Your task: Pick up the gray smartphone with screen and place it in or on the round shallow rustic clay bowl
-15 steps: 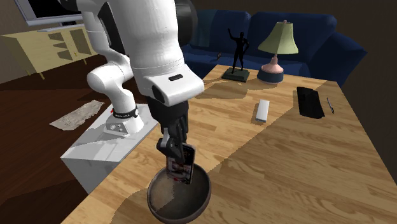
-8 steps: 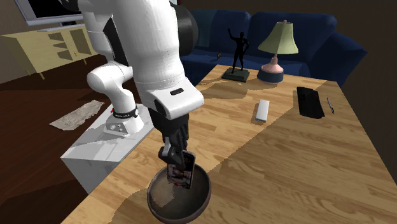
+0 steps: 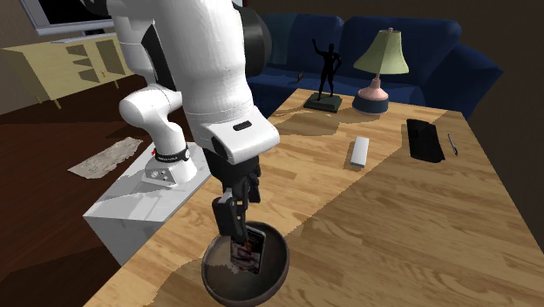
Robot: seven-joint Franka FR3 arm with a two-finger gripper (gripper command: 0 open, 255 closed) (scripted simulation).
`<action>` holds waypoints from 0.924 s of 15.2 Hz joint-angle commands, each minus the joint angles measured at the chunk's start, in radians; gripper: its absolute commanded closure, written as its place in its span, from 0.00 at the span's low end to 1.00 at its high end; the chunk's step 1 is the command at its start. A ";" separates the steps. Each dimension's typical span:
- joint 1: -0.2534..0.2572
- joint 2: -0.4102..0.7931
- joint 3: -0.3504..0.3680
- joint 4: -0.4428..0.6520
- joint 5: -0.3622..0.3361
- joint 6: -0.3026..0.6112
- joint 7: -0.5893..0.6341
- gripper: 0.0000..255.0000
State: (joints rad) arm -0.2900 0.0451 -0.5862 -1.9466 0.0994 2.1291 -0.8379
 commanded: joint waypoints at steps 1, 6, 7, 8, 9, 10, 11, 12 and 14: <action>0.000 0.000 0.000 0.000 0.000 0.000 0.000 0.00; 0.004 -0.053 0.001 0.072 -0.039 -0.115 0.026 0.00; 0.004 -0.053 0.001 0.072 -0.039 -0.115 0.026 0.00; 0.004 -0.053 0.001 0.072 -0.039 -0.115 0.026 0.00; 0.004 -0.053 0.001 0.072 -0.039 -0.115 0.026 0.00; 0.004 -0.053 0.001 0.072 -0.039 -0.115 0.026 0.00; 0.004 -0.053 0.001 0.072 -0.039 -0.115 0.026 0.00; 0.004 -0.053 0.001 0.072 -0.039 -0.115 0.026 0.00; 0.004 -0.053 0.001 0.072 -0.039 -0.115 0.026 0.00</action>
